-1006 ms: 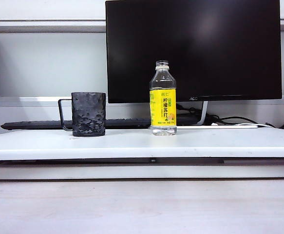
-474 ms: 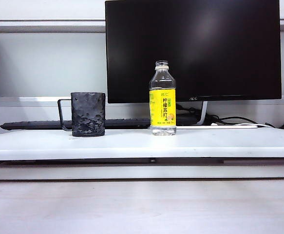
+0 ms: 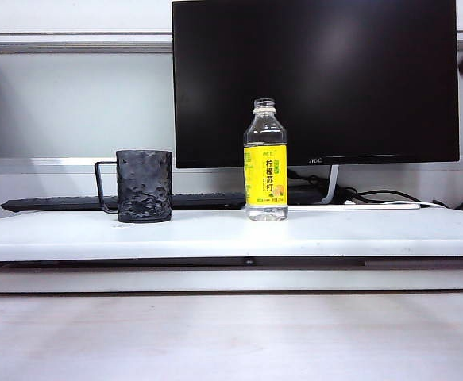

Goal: Carefully pick up the bottle and pour some water from the bottle into the cup.

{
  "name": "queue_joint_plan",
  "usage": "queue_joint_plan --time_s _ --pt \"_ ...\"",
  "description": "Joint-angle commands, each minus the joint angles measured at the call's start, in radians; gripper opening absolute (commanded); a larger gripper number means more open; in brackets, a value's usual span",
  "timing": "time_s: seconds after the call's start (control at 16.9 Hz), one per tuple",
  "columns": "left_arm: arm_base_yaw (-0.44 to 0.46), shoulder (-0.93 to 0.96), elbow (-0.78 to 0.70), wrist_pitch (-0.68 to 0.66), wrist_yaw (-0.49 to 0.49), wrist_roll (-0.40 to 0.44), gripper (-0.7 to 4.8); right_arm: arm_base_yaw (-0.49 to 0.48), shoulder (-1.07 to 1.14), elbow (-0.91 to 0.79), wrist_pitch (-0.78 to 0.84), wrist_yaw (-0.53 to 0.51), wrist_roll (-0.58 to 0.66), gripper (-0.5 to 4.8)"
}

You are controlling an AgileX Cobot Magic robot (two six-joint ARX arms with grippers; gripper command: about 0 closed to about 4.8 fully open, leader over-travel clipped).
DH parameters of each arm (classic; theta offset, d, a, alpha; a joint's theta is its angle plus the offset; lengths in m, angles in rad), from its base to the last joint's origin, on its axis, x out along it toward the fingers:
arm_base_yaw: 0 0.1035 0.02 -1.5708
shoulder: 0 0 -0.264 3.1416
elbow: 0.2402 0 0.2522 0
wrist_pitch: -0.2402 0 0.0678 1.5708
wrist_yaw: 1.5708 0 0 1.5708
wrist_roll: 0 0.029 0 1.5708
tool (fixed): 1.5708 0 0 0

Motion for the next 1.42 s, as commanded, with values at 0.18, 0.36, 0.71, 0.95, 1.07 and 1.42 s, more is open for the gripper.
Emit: queue_joint_plan --time_s 0.18,0.36,0.71,0.95,1.07,1.42 --pt "0.002 0.0 0.005 0.0 0.004 -0.003 4.79 0.0 0.0 -0.003 -0.238 -0.001 0.001 4.63" --pt "0.002 0.0 -0.001 0.0 0.004 -0.003 4.79 -0.003 -0.001 -0.004 -0.294 -0.001 0.001 4.63" --pt "0.272 0.0 -0.026 -0.005 0.085 -0.003 4.79 -0.214 -0.066 -0.004 -0.319 -0.001 0.001 4.63" --pt "0.447 0.0 -0.092 0.0 0.084 -0.003 4.79 -0.399 -0.145 -0.013 -0.312 0.003 0.0 4.62" --pt "0.505 -0.002 -0.134 -0.004 0.083 -0.003 4.79 -0.446 -0.142 -0.026 -0.317 0.006 0.0 4.62" --pt "0.525 -0.011 -0.25 -0.017 0.083 -0.003 4.79 -0.458 -0.142 -0.163 -0.239 0.005 0.0 4.62"
